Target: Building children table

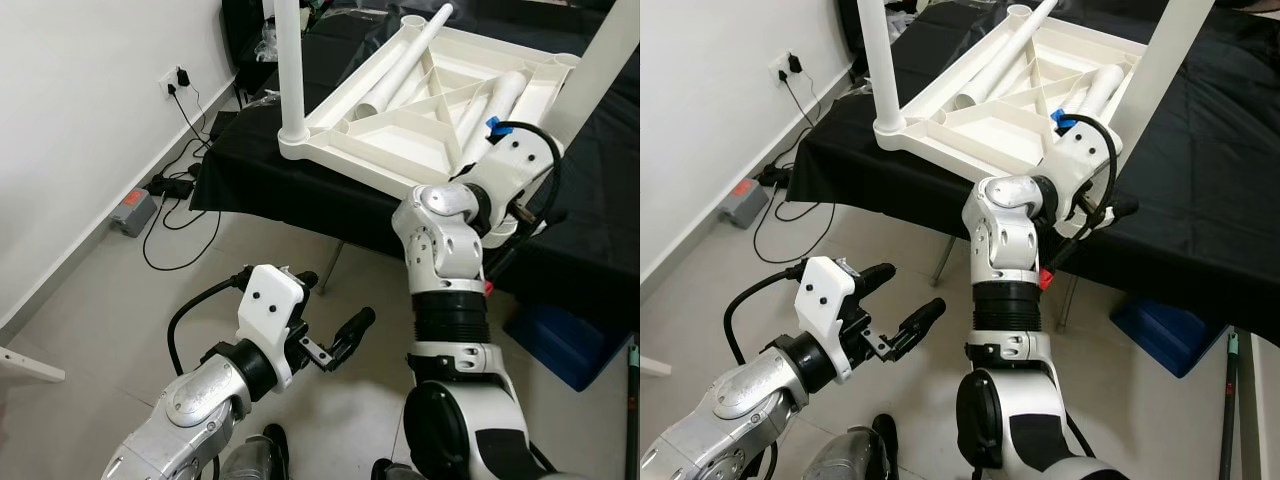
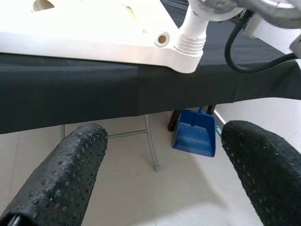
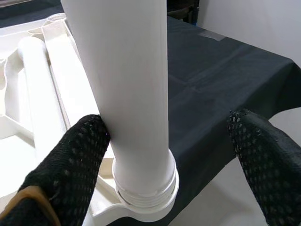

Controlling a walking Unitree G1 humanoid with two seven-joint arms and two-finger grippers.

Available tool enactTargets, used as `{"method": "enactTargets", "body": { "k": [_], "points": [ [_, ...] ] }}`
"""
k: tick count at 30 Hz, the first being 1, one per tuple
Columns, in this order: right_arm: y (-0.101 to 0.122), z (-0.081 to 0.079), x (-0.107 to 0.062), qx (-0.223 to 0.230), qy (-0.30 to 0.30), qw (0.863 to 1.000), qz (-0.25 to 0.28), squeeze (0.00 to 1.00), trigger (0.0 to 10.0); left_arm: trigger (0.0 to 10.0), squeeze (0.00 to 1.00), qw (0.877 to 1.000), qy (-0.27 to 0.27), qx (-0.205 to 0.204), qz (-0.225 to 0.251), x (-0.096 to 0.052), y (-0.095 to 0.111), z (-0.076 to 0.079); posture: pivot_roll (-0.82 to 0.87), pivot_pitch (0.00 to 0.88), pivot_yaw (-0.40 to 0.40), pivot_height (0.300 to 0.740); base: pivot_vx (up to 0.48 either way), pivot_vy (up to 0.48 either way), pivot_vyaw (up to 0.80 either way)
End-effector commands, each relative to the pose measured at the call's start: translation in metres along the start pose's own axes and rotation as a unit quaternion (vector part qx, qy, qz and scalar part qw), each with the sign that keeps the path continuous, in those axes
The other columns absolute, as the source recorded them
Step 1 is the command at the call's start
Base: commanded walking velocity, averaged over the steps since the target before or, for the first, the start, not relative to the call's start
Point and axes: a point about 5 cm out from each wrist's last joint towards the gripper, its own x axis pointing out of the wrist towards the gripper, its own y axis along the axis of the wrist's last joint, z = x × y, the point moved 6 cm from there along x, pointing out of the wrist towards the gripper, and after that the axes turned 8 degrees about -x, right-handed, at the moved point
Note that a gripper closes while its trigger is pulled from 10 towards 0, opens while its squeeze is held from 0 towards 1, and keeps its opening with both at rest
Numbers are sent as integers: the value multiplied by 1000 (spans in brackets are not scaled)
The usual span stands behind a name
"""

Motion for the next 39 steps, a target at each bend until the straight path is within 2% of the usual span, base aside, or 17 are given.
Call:
{"method": "enactTargets", "body": {
  "k": [1,9,21,23,27,29,30,31,33,34,39],
  "points": [
    [-10,-3,-9,-1,16,1000,-21,0,10000,10000,0,1000,5,-3,-4,0,-4,-1,144,229,4,740,0,0,0],
    [-14,-4,-15,-7,54,998,-31,0,10000,10000,0,1000,3,-2,-3,1,-4,0,141,221,2,740,0,0,0],
    [-21,5,-19,-29,108,993,-47,0,10000,10000,0,1000,4,-1,0,1,-3,-1,132,218,9,740,0,0,0],
    [-23,7,-21,-38,140,988,-49,0,10000,10000,0,1000,2,0,1,2,-2,-1,129,216,12,740,0,0,0],
    [-24,7,-22,-40,153,986,-48,0,10000,10000,0,1000,2,0,1,2,-2,-1,129,216,12,740,0,0,0],
    [-27,2,-29,-38,209,975,-58,0,10000,10000,0,1000,2,1,2,3,-2,-2,126,214,9,740,0,0,0],
    [-27,2,-29,-38,209,975,-58,0,10000,10000,0,1000,2,1,2,3,-2,-2,126,214,9,740,0,0,0],
    [-30,0,-33,-40,237,969,-61,0,10000,10000,0,1000,2,1,2,4,-1,-2,126,214,8,740,0,0,0],
    [-34,2,-35,-46,252,964,-69,0,10000,10000,0,1000,2,2,3,4,-1,-2,126,213,6,740,0,0,0],
    [-39,10,-34,-60,257,962,-73,0,10000,10000,0,1000,3,2,4,4,-1,-3,124,214,6,740,0,0,0],
    [-40,22,-29,-79,244,964,-68,0,10000,10000,0,1000,3,2,5,4,0,-3,121,216,5,740,0,0,0]
  ]
}}
